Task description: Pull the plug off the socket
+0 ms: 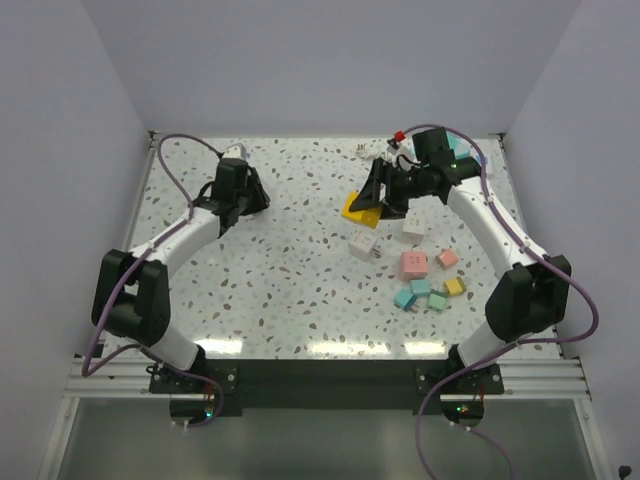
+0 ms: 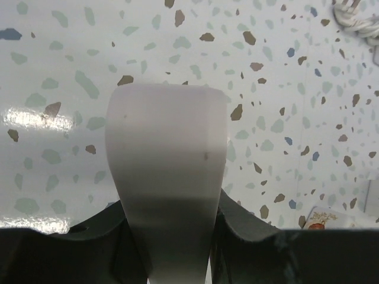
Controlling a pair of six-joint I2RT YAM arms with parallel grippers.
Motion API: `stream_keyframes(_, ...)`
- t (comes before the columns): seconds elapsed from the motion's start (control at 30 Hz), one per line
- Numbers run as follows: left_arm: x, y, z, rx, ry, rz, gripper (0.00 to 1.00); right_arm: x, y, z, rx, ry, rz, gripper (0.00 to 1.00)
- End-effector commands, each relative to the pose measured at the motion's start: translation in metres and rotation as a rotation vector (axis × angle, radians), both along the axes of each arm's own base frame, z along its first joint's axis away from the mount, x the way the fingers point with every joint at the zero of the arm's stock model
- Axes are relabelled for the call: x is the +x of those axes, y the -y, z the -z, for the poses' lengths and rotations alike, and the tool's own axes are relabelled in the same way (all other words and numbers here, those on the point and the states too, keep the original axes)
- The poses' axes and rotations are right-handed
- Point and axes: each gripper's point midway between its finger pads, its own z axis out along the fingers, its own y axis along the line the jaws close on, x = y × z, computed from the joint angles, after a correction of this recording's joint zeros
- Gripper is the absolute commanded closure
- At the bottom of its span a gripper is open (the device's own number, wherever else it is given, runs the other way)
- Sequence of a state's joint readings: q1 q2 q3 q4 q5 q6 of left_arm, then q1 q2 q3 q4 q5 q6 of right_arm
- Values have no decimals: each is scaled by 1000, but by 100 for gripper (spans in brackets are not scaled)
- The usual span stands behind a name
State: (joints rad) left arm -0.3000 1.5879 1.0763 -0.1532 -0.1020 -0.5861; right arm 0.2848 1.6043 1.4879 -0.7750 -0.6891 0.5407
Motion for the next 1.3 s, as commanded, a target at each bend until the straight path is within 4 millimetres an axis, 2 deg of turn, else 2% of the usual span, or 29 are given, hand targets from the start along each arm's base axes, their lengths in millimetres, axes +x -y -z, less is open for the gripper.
stream_keyframes(0.0, 18, -4, -82, -47, 238, -7, 100, -5, 31, 19, -226, 18, 12, 100)
stream_keyframes(0.1, 12, 6, -94, -93, 275, 57, 100, -17, 58, 52, -404, 0, 21, 100)
stream_keyframes(0.23, 11, 23, -107, -151, 330, 154, 100, -43, 74, 89, -534, -48, -13, 100)
stream_keyframes(0.33, 7, 37, -103, -180, 325, 227, 100, -57, 78, 115, -618, -70, -11, 100)
stream_keyframes(0.37, 6, 42, -102, -192, 333, 262, 100, -55, 71, 118, -628, -35, -9, 100)
stream_keyframes(0.4, 6, 45, -101, -201, 331, 277, 100, -57, 78, 130, -674, -38, 10, 100)
stream_keyframes(0.47, 5, 53, -97, -219, 321, 317, 100, -54, 77, 140, -687, -19, 62, 100)
stream_keyframes(0.63, -3, 63, -88, -257, 315, 377, 100, -36, 88, 158, -746, 62, 207, 100)
stream_keyframes(0.67, -3, 64, -89, -266, 318, 384, 100, -33, 87, 159, -740, 74, 216, 91)
stream_keyframes(0.7, -5, 65, -87, -268, 316, 389, 100, -36, 89, 163, -746, 76, 213, 65)
stream_keyframes(0.77, -9, 68, -83, -279, 314, 411, 100, -37, 88, 165, -739, 85, 204, 54)
stream_keyframes(0.8, -10, 69, -81, -284, 307, 416, 100, -39, 89, 166, -747, 86, 185, 39)
stream_keyframes(0.87, -14, 74, -72, -299, 289, 444, 100, -44, 88, 165, -739, 77, 166, 25)
stream_keyframes(0.93, -16, 77, -65, -313, 275, 454, 100, -49, 88, 159, -729, 75, 155, 2)
stream_keyframes(1.03, -20, 83, -56, -345, 255, 475, 100, -51, 84, 141, -698, 91, 147, 2)
stream_keyframes(1.13, -23, 89, -56, -376, 253, 497, 100, -54, 82, 106, -659, 130, 148, 2)
stream_keyframes(1.2, -28, 95, -60, -409, 258, 536, 100, -45, 70, 74, -579, 210, 149, 2)
stream_keyframes(1.27, -36, 107, -67, -468, 270, 613, 100, -39, 46, 47, -451, 268, 98, 2)
